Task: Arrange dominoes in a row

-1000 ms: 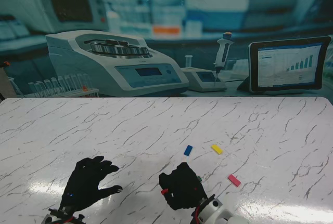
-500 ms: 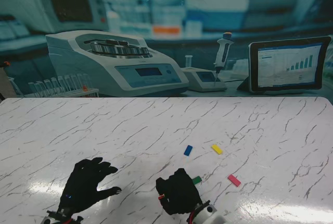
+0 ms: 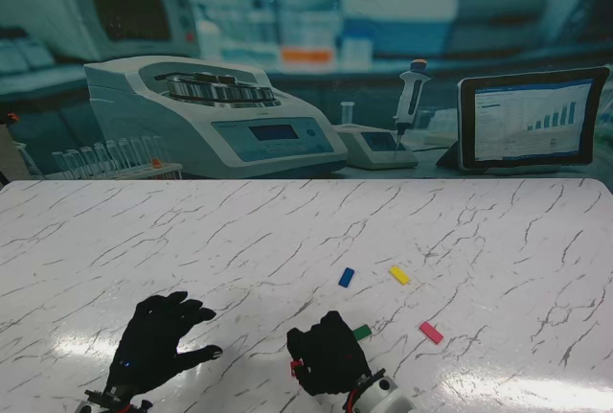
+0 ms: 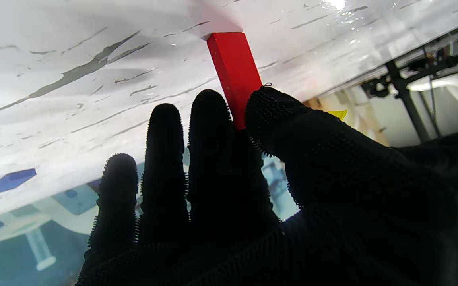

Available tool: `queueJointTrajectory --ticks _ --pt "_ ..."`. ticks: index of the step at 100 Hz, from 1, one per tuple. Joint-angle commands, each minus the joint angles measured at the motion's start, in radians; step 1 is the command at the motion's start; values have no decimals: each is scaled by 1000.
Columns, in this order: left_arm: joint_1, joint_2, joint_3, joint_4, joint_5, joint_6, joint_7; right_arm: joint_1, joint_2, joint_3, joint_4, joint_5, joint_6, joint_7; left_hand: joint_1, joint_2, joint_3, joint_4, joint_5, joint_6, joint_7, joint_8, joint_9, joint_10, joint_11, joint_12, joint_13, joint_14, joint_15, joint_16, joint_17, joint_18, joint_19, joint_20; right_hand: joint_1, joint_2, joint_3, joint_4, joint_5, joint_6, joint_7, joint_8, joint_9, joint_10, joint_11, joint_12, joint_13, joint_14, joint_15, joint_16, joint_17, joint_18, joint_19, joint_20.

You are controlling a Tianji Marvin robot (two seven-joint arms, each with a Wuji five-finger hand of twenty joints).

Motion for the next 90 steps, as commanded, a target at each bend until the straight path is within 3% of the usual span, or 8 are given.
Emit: queueJointTrajectory --ticks 1,34,90 --pt "9 -6 1 1 -5 -20 -8 -10 -2 0 -10 0 -6 6 -27 31 -7 -1 15 -16 3 16 15 -18 9 11 12 -22 -4 8 -2 3 19 14 36 6 -9 9 -36 21 26 2 -7 -28 -18 -4 -21 -2 6 12 -24 70 12 -1" --pt "6 -6 2 4 -6 -21 -6 -13 5 14 -21 2 -35 40 -28 31 -8 -1 14 -17 4 16 16 -19 10 11 12 -23 -4 8 -2 1 19 14 30 40 -74 2 -50 17 -9 3 -32 -22 -63 -1 -57 14 -14 15 -52 85 -23 -9" --pt "3 -6 4 9 -8 -21 -6 -27 13 38 -46 -9 -55 75 -28 30 -8 -1 15 -16 4 16 18 -19 10 12 11 -22 -4 7 -2 2 19 14 -3 38 -104 -1 -71 30 -53 10 -64 -11 -93 11 -89 31 -38 19 -75 97 -55 -12"
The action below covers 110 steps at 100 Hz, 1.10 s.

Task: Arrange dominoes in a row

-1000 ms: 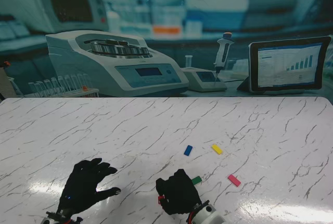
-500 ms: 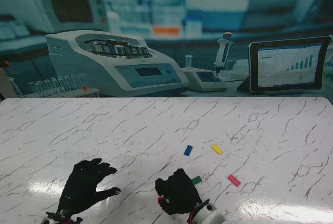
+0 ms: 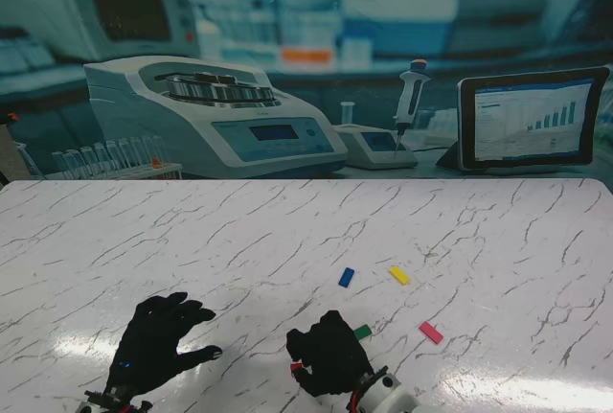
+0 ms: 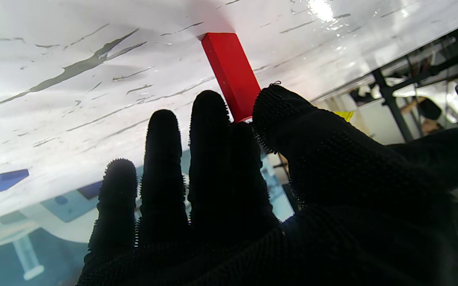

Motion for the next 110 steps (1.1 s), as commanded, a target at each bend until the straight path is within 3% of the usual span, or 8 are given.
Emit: queueJointTrajectory --ticks 1,18,30,38,46,70,82,110 --pt "5 -5 3 3 -5 -22 -7 -10 0 4 -13 -1 -11 13 -28 30 -8 0 15 -16 4 16 17 -20 10 12 11 -22 -4 7 -2 2 19 14 -5 1 -18 -2 -28 29 -16 10 -36 -10 -18 12 -31 15 -17 18 -25 97 -16 -9" --pt "4 -6 3 3 -6 -22 -8 -23 6 29 -34 -9 -21 41 -31 26 -9 -1 14 -16 4 16 17 -19 10 12 10 -23 -5 7 -2 3 18 14 -51 38 -69 -2 -22 41 -84 41 -67 -5 -37 33 -50 30 -34 26 -40 107 -38 -2" --pt "4 -5 2 3 -6 -23 -10 -38 11 59 -61 -14 -28 74 -35 23 -10 -1 13 -15 3 16 16 -19 9 12 9 -21 -6 7 -3 3 18 14 -108 124 -161 25 5 63 -232 125 -106 14 -71 58 -74 53 -60 29 -61 119 -65 8" --pt "4 -6 1 2 -7 -23 -11 -49 14 85 -81 -21 -35 92 -38 22 -11 -1 13 -14 2 16 16 -17 9 12 10 -21 -6 7 -4 5 17 13 -144 188 -224 58 12 85 -383 165 -150 52 -138 48 -102 76 -86 28 -79 131 -84 8" --pt "5 -6 1 1 -6 -23 -10 -63 16 115 -104 -30 -41 111 -40 20 -11 -1 13 -15 2 16 14 -18 8 12 9 -21 -6 7 -5 4 17 13 -150 203 -264 57 -3 88 -527 149 -195 99 -235 24 -132 101 -118 23 -97 145 -108 5" --pt "5 -5 1 -1 -7 -23 -18 -90 22 207 -168 -49 -55 179 -44 14 -10 -2 12 -12 0 16 14 -17 8 12 8 -20 -7 7 -4 5 17 13 -134 234 -333 64 -22 128 -804 57 -269 160 -426 -11 -193 141 -283 -37 -81 149 -154 10" --pt "5 -5 1 -2 -6 -21 -21 -106 30 260 -207 -49 -73 260 -45 12 -10 -2 11 -14 -2 16 13 -20 7 12 7 -23 -8 7 -5 3 16 13 -109 251 -362 69 -71 133 -892 -13 -352 167 -540 -39 -277 90 -350 -61 -87 153 -210 16" --pt "7 -4 2 -9 -7 -17 -37 -126 40 342 -223 -60 -99 348 -47 13 -9 -2 8 -11 -11 12 8 -18 2 9 0 -22 -12 5 -6 0 12 11 -74 247 -375 78 -132 83 -929 -66 -448 106 -658 -75 -367 -8 -370 -80 -65 139 -324 25"
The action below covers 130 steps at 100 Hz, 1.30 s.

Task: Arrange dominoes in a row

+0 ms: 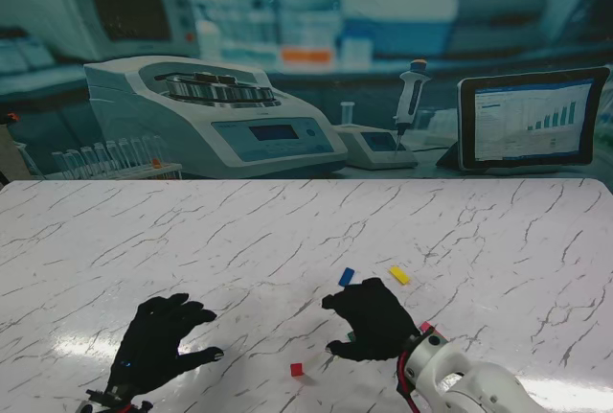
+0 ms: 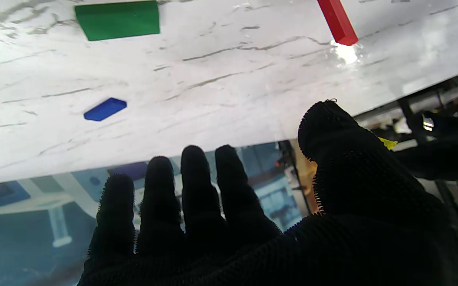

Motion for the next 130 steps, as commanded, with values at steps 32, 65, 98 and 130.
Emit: queueJointTrajectory --ticks 32,65,98,130 --pt "4 -2 11 -10 0 -8 -20 -1 5 44 83 -4 -44 -27 -17 12 -8 -2 10 -10 -16 12 6 -18 1 8 -2 -24 -10 3 -8 -8 7 8 67 -38 114 33 -104 -43 -39 -58 -119 -49 -27 -69 -122 -82 -3 -59 72 89 -176 88" --pt "1 0 16 -12 4 -4 -29 52 5 23 188 -11 -55 -75 -16 13 -8 -1 10 -13 -14 14 8 -17 4 9 -2 -25 -4 2 -7 -23 -1 4 87 -40 157 18 -117 -68 -34 -60 -149 -74 4 -83 -141 -109 25 -61 88 43 -197 110" --pt "1 -1 17 -10 -16 -5 -51 101 7 -23 252 1 -23 -69 -25 18 -8 -1 11 -8 -15 14 7 -15 3 8 -5 -21 -5 0 -8 -15 -3 3 130 -36 170 17 -124 -78 -24 -57 -179 -79 31 -93 -165 -116 52 -63 76 20 -190 117" --pt "-1 -2 20 -6 -23 -7 -51 115 8 -41 288 8 -39 -76 -24 18 -7 -1 13 -10 -15 15 10 -16 4 9 -3 -23 -3 1 -7 -22 -2 4 161 -40 200 20 -110 -94 -4 -48 -177 -91 46 -95 -161 -127 64 -68 78 12 -171 118"
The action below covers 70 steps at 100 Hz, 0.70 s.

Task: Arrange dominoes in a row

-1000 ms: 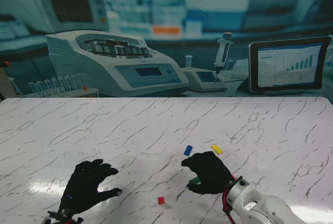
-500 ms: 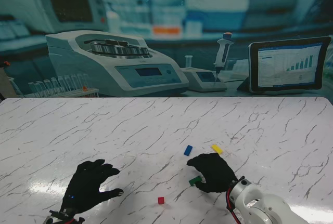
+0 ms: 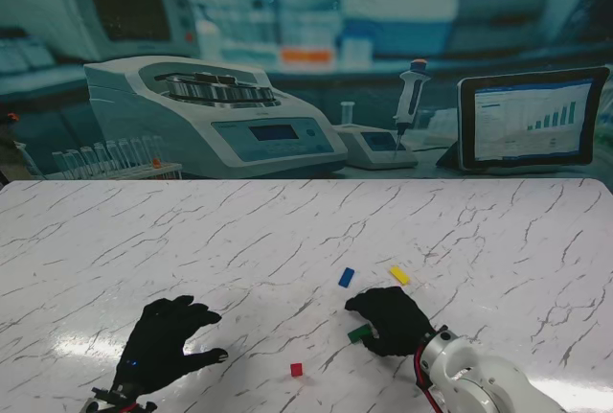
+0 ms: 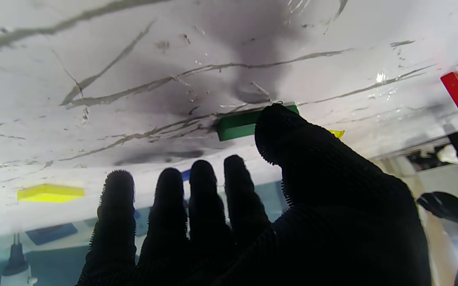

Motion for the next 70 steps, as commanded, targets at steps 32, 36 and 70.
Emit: queueJointTrajectory --ticks 32,36,70 --pt "2 -5 7 7 -7 -22 -2 -5 -7 -18 45 -2 -30 -70 -24 20 -7 -1 16 -11 0 18 12 -18 7 10 1 -22 1 1 -5 -20 0 5 48 -8 40 15 65 -74 93 36 37 -52 72 13 19 -53 46 -13 10 -4 82 10" --pt "1 -5 7 7 -6 -21 -1 -7 -8 -19 48 -4 -32 -78 -25 22 -7 -1 16 -10 1 18 13 -17 7 10 1 -23 1 2 -4 -20 0 5 49 -8 43 15 75 -81 113 48 44 -57 83 18 27 -55 52 -10 12 -7 96 7" --pt "-4 -6 10 15 -7 -23 11 -12 -13 -45 91 -25 -40 -179 -24 28 -7 -1 20 -11 10 22 18 -17 11 12 8 -22 3 4 -2 -14 8 9 88 -24 75 4 159 -116 261 151 113 -68 164 53 87 -50 103 19 32 -26 216 -26"
